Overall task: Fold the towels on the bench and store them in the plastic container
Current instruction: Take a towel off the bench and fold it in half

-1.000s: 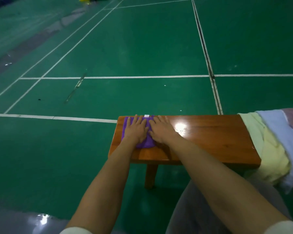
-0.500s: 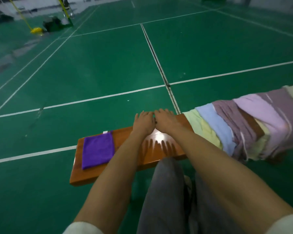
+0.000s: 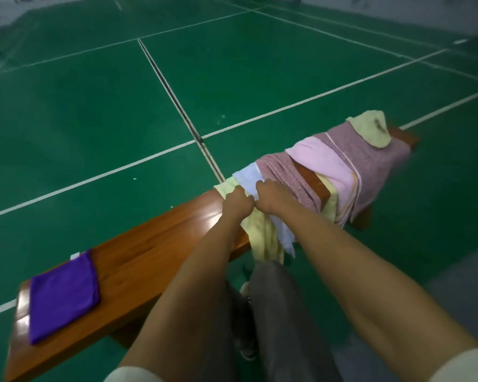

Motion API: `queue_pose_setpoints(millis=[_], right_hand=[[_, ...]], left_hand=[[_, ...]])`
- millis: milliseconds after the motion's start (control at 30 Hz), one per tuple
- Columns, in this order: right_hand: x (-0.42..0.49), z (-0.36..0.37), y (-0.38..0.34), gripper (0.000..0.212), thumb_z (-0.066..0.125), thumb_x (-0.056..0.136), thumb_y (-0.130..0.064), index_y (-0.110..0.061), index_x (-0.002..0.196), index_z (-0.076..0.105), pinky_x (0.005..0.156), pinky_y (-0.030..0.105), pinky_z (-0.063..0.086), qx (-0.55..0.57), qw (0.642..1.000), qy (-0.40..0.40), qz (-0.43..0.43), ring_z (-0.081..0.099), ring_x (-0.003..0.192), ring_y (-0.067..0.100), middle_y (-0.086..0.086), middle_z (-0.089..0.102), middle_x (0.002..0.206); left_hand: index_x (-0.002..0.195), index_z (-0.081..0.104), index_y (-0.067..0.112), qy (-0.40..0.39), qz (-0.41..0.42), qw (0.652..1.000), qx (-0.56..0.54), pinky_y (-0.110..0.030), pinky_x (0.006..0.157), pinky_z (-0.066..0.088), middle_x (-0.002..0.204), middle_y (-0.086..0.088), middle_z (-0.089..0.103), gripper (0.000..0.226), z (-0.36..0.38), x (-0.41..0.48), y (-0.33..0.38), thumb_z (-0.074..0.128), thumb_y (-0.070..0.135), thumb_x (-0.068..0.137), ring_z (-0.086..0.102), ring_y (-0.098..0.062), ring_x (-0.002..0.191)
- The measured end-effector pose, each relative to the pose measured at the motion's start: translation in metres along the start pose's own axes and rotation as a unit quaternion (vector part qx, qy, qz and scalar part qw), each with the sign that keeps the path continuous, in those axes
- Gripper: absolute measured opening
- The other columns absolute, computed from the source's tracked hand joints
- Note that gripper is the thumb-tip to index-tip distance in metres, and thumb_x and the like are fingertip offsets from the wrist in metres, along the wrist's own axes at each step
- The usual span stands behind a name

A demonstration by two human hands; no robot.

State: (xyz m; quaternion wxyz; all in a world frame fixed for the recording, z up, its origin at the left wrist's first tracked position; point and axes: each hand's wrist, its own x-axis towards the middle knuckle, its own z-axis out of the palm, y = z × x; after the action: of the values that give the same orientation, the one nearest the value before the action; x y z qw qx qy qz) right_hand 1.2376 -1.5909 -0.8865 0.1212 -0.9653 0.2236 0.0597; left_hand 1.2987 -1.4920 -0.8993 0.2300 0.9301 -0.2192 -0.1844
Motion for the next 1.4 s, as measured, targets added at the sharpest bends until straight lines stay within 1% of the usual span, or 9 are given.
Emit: queue_pose_setpoints(millis=[200,400,500,600,700,833,1000,1200,1400], right_hand=[[0.004,0.024,0.023,0.042,0.055,0.097,-0.031,-0.018,0.136,0.046,0.1,0.045,0.043,0.01,0.999,-0.037,0.027,0.044,0.129,0.039,0.016,0.043,0.141],[0.01,0.034,0.012,0.04,0.05,0.1,-0.019,-0.013,0.139,0.04,0.103,0.049,0.041,0.017,0.998,-0.034,0.041,0.04,0.134,0.039,0.018,0.042,0.143],[0.009,0.038,0.018,0.04,0.048,0.1,-0.015,-0.015,0.139,0.041,0.099,0.047,0.044,0.004,0.999,-0.018,0.04,0.042,0.131,0.038,0.017,0.043,0.141],[0.01,0.037,0.03,0.035,0.04,0.101,-0.01,-0.013,0.135,0.046,0.086,0.041,0.047,0.016,0.998,0.029,0.062,0.057,0.118,0.036,0.018,0.056,0.131],[0.009,0.027,0.04,0.03,0.046,0.102,-0.008,-0.008,0.13,0.054,0.088,0.04,0.052,0.043,0.991,0.052,0.114,0.064,0.114,0.033,0.015,0.064,0.126],[0.006,0.009,0.04,0.027,0.055,0.098,-0.017,-0.012,0.124,0.061,0.089,0.039,0.051,0.063,0.99,0.045,0.115,0.064,0.114,0.032,0.011,0.063,0.123],[0.001,-0.002,0.028,0.049,0.042,0.103,-0.052,-0.011,0.113,0.066,0.091,0.043,0.052,0.11,0.988,0.048,0.097,0.065,0.106,0.035,0.014,0.067,0.112],[-0.004,-0.001,0.041,0.029,0.056,0.098,-0.013,-0.011,0.126,0.061,0.09,0.04,0.051,0.054,0.986,0.052,0.15,0.061,0.12,0.034,0.012,0.06,0.13],[0.002,0.008,0.058,0.039,0.055,0.097,-0.013,-0.009,0.136,0.053,0.092,0.042,0.052,0.034,0.984,0.043,0.169,0.059,0.123,0.036,0.015,0.053,0.137]], left_hand=[[0.13,0.046,-0.003,-0.043,-0.187,0.969,-0.159,-0.036,0.069,0.054,0.12,-0.015,0.06,0.047,0.022,0.018,0.006,0.064,0.02,0.093,0.065,-0.035,0.102],[0.092,0.059,0.008,-0.106,-0.251,0.908,-0.319,-0.033,0.072,0.056,0.078,-0.009,0.058,0.015,0.032,0.027,0.003,0.067,0.021,0.096,0.057,-0.023,0.069],[0.096,0.061,0.009,-0.061,-0.258,0.893,-0.364,-0.031,0.063,0.05,0.083,-0.009,0.063,0.017,0.036,0.028,-0.003,0.071,0.023,0.091,0.058,-0.021,0.066],[0.108,0.057,0.014,0.009,-0.252,0.879,-0.404,-0.034,0.086,0.05,0.106,-0.005,0.064,0.034,0.027,0.036,-0.012,0.07,0.039,0.088,0.061,-0.026,0.09],[0.117,0.058,0.009,0.062,-0.216,0.921,-0.318,-0.043,0.088,0.058,0.115,-0.011,0.064,0.046,0.008,0.034,-0.024,0.062,0.048,0.094,0.062,-0.034,0.105],[0.135,0.05,0.002,0.031,-0.157,0.978,-0.133,-0.022,0.046,0.053,0.124,-0.018,0.059,0.042,-0.013,0.025,-0.038,0.043,0.033,0.108,0.063,-0.035,0.1],[0.122,0.06,0.012,0.056,-0.134,0.989,-0.039,-0.034,0.087,0.056,0.113,-0.007,0.065,0.036,-0.013,0.025,-0.044,0.05,0.032,0.095,0.065,-0.028,0.1],[0.069,0.049,0.011,0.025,-0.068,0.993,-0.091,-0.034,0.061,0.047,0.071,-0.006,0.055,0.021,-0.001,0.024,0.004,0.047,0.01,0.09,0.054,-0.026,0.071],[0.079,0.065,0.012,-0.053,-0.013,0.986,-0.158,-0.05,0.079,0.058,0.075,-0.012,0.059,0.013,0.037,0.051,0.042,0.056,0.016,0.088,0.055,-0.025,0.069]])
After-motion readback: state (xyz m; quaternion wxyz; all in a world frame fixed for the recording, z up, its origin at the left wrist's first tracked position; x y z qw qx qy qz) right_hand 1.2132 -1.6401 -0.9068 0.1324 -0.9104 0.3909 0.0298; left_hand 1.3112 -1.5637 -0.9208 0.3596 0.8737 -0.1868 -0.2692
